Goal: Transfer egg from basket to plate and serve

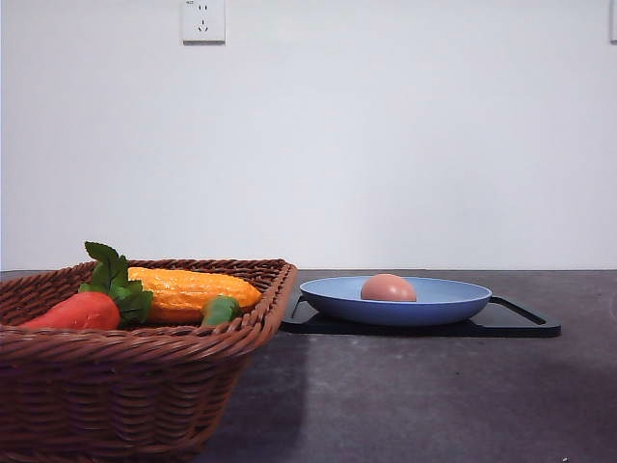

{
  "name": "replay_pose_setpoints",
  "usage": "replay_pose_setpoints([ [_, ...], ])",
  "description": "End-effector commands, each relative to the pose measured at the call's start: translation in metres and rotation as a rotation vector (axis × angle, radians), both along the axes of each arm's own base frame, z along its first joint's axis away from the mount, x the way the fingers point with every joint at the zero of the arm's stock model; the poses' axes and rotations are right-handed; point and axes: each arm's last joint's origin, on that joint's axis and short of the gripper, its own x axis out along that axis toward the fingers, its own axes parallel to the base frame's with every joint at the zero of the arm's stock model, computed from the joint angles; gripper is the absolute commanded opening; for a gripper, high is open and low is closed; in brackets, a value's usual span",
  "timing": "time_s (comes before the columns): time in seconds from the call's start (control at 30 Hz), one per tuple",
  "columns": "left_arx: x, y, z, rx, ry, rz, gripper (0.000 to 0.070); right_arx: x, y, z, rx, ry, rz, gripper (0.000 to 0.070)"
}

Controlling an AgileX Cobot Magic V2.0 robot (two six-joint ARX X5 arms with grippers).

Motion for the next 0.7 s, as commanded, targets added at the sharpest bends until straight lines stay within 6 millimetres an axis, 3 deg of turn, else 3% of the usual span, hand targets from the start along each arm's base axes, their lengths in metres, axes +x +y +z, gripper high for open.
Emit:
replay_pose_setpoints([
  [0.0,-0.0004,0.0001,-0.0071,0.0,0.05,0.0,0.0,0.0002,-0.0001,-0.0024,0.018,0.012,-0.004,0.0],
  [0.67,-0.0004,0.0001,-0.0071,0.0,0.049,0.0,0.0,0.0004,0.0,-0.0016,0.018,0.004,-0.004,0.0],
])
